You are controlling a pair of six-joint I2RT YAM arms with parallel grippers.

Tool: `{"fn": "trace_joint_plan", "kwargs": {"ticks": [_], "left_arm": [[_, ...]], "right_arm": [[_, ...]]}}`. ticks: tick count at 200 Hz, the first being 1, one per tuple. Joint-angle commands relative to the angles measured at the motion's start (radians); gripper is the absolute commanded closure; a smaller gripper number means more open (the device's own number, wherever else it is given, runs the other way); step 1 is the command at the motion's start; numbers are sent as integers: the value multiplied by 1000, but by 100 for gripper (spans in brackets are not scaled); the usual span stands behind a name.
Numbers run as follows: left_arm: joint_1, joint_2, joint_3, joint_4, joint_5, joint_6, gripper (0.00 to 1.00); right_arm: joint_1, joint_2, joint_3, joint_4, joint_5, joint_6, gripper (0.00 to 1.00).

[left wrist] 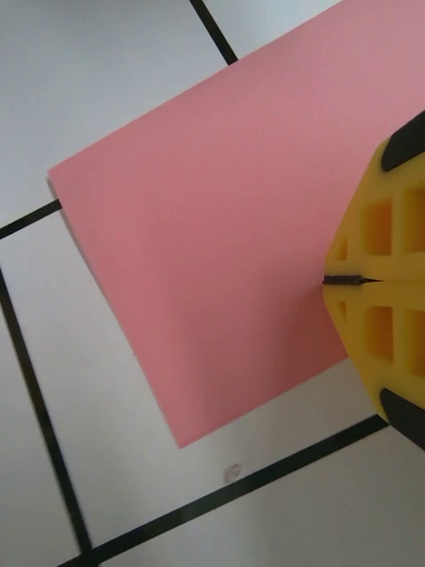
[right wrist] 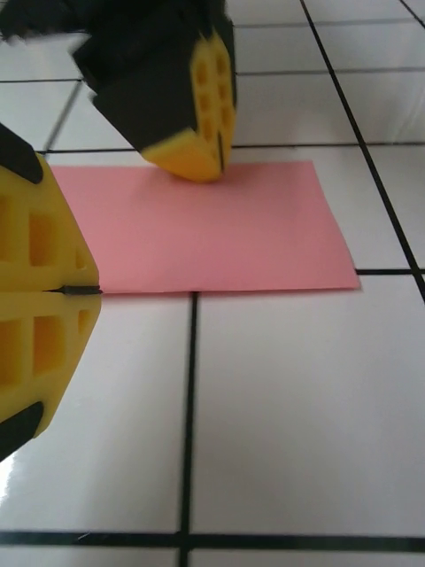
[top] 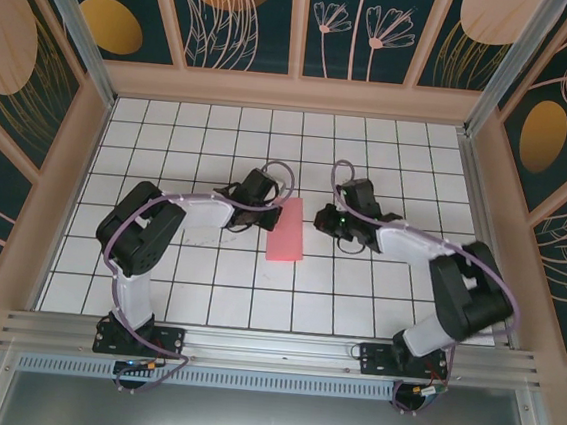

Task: Fold a paper plane with a square sheet of paper (pick it up from the middle)
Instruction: Move the square sheet of paper to the center of the table.

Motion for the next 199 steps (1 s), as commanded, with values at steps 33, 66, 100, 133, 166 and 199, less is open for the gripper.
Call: {"fn": "trace_joint_plan", "kwargs": {"ticks": [33,66,100,133,166,199], "left_arm": [[23,-152,8,-20,43,-146,85],[39,-249,-76,-11,-12,-365,72],[38,-336,-185,57,59,-466,61],[37,-387,-239,89,95,-533,56],[15,-432,-291,140,112,-599,53],[-34,-442,-302,166,113,-639,53]], "right_arm": [[-5,223,213,66,-47,36,100],[5,353,317,22,-62,17,100],[26,452,405,-42,-49,-10,100],[38,447,386,-97,140,38,100],[36,348,243,-105,332,158,100],[23,212,80,-97,410,269,100]]}}
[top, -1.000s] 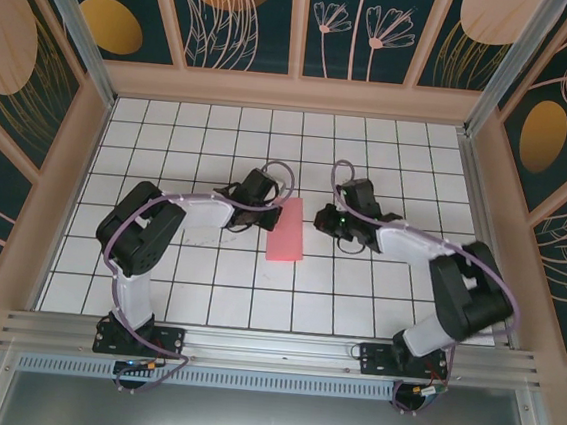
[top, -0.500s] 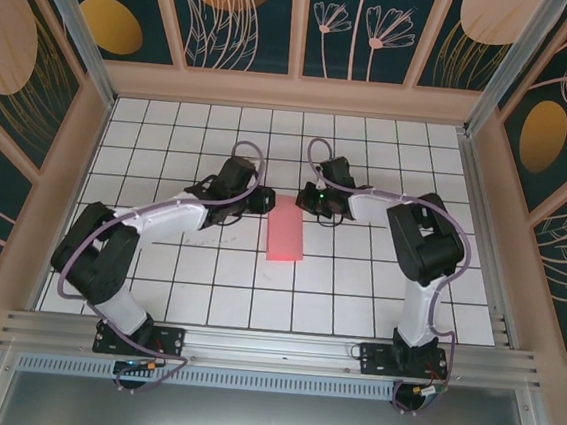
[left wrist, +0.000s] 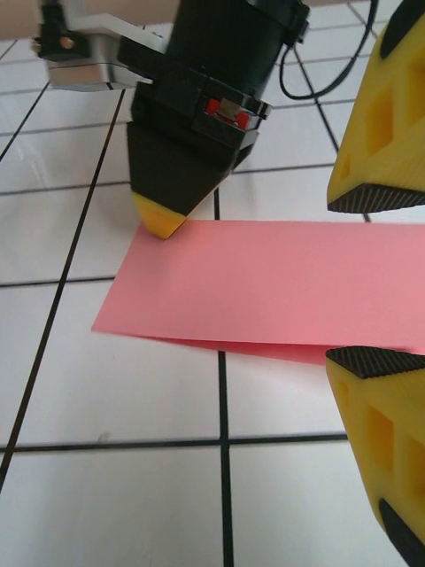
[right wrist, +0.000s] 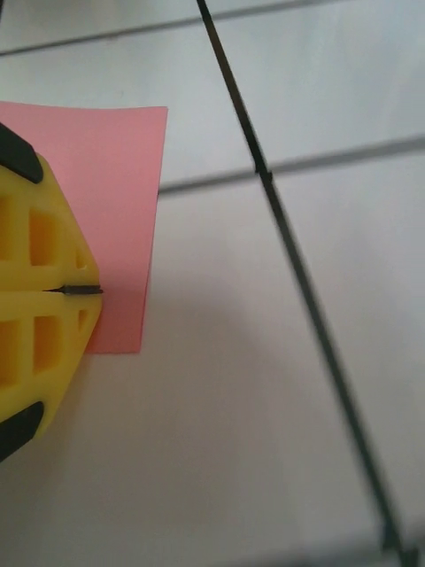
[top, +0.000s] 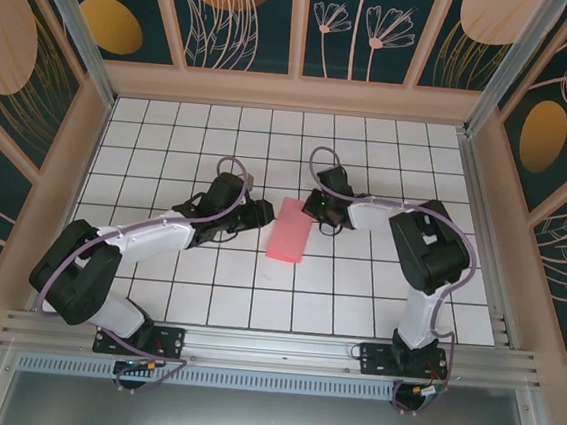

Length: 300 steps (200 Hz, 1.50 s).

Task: Fold a paper plane with a square sheet of paper (pick it up from the middle)
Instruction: Move the square sheet of paper to the center of the table, then first fold in half a square sheet of paper at the center of the table.

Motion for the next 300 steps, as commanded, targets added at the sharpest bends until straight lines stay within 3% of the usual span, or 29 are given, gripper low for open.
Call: {"fn": "trace_joint_plan", "kwargs": {"ticks": [1,31,52,77,110,155,190,300], "left_arm": [[-35,-21,-13,60,20,-60,53],[-89,-12,-13,108,25,-109,54],[-134,2,-2,137,15,-140,56],[-187,31,27,152,-11,-168,64],[-247,115,86,145,-26,-178,79],[-329,175,192,31,-124,-253,92],[-335,225,200,51,-149,-296,99],[-331,351,201,33,-175,-296,100]], "right_arm": [[-18,-70,-116,-103,150,115,100],[-34,-205,-245,6,55,138,100],[-72,-319,-298,113,-99,88,100],[-116,-397,-332,160,-260,-5,100],[-134,-452,-410,202,-381,-54,100],[-132,-460,-487,247,-423,-26,100],[-130,-435,-499,282,-449,-15,100],[-105,-295,-440,328,-522,-47,100]]}}
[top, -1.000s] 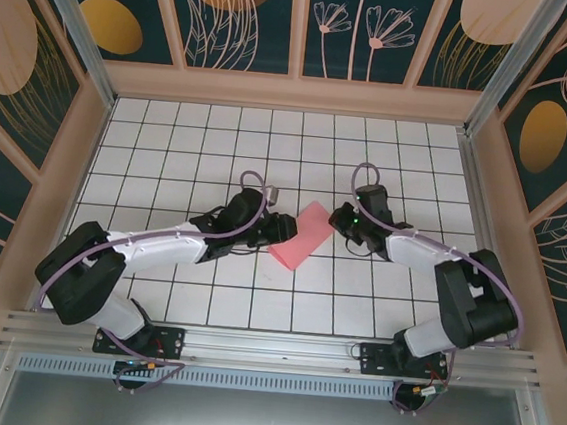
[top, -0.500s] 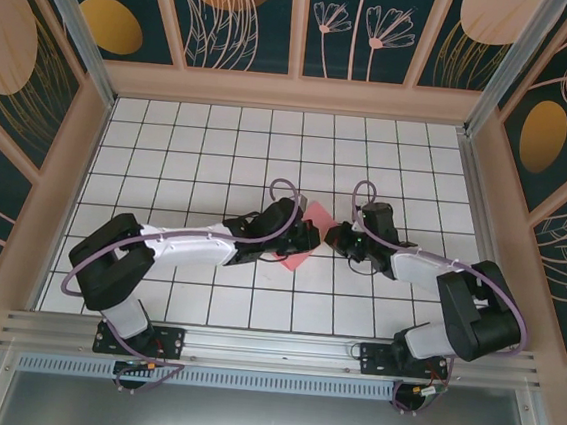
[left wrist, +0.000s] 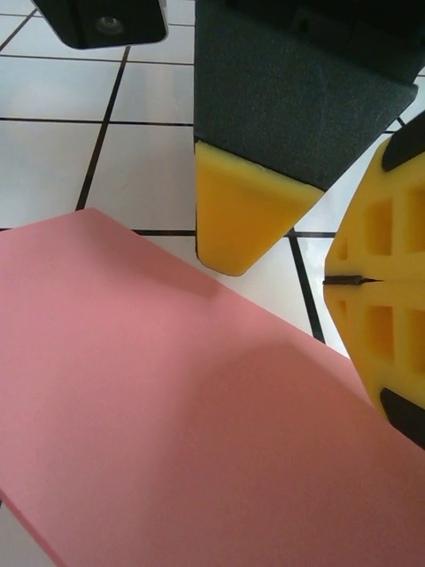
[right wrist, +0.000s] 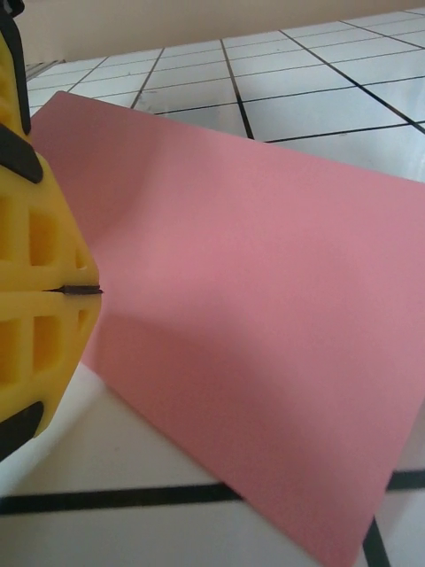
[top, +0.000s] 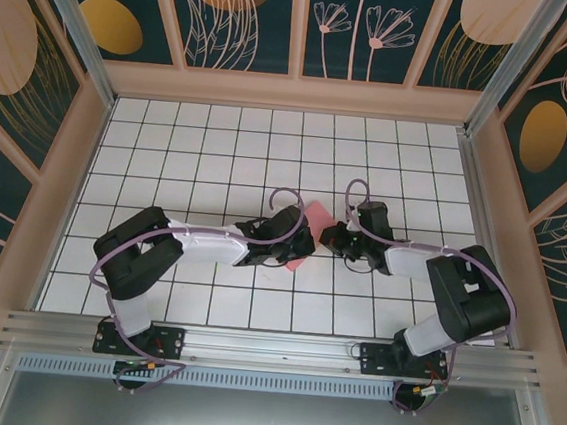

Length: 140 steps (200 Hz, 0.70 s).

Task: Fold a paper plane with a square sheet of paper (pick it up from the middle)
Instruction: First fold in half a square sheet of paper at the center of the table.

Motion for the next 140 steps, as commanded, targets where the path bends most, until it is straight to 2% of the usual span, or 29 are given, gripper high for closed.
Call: {"fn": "trace_joint_plan", "kwargs": {"ticks": [1,140], "left_arm": [[4,33,12,-17,-23,-5,100],[29,67,-11,-5,-8,-12,100]], "right_arm": [[14,38,40,29,-51,-30,100],[41,136,64,12,-47,-43,100]]}}
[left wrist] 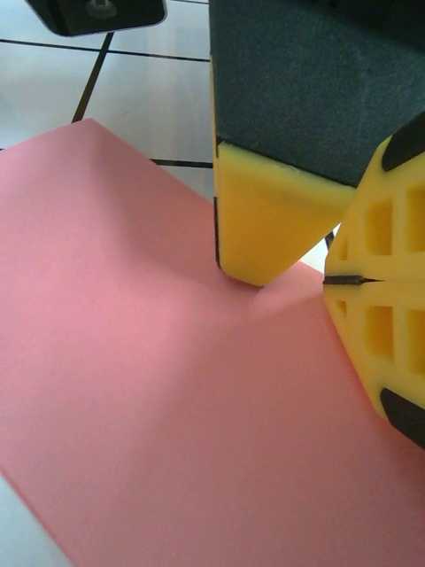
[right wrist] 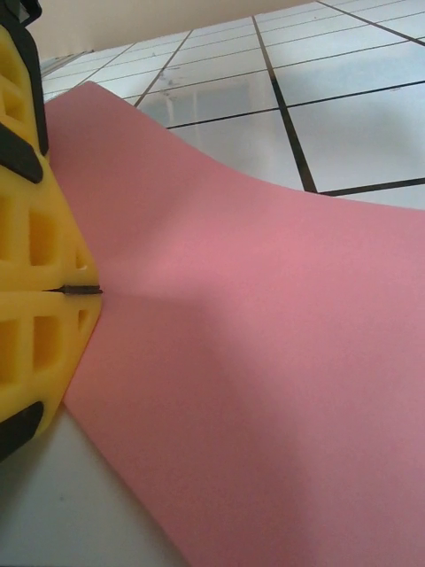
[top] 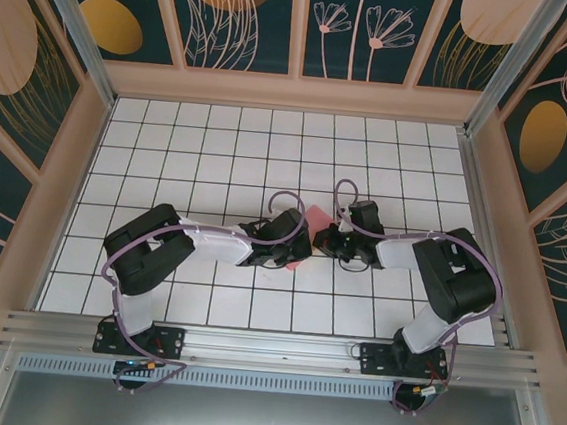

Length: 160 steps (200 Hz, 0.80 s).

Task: Fold a paper plane with a square sheet of paper (pick it up from the middle)
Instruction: First fold in half a square sheet of paper at the center of the table.

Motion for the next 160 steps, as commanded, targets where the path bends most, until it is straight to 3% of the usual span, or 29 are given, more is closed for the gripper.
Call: {"fn": "trace_joint_plan", "kwargs": {"ticks": [1,65,90,160], "left_arm": [[13,7,-11,-9,-10,-4,100],[45,-118,-115,-2,-2,11,100],[45,-133,-139,37,51,-2,100],[47,-95,-143,12,31,4,100]], "right_arm": [[17,14,17,7,-2,-16,100],[137,26,46,32,75,104,100],[138,30,61,12,94,105,100],[136,25,64,13,101,108,100]]}}
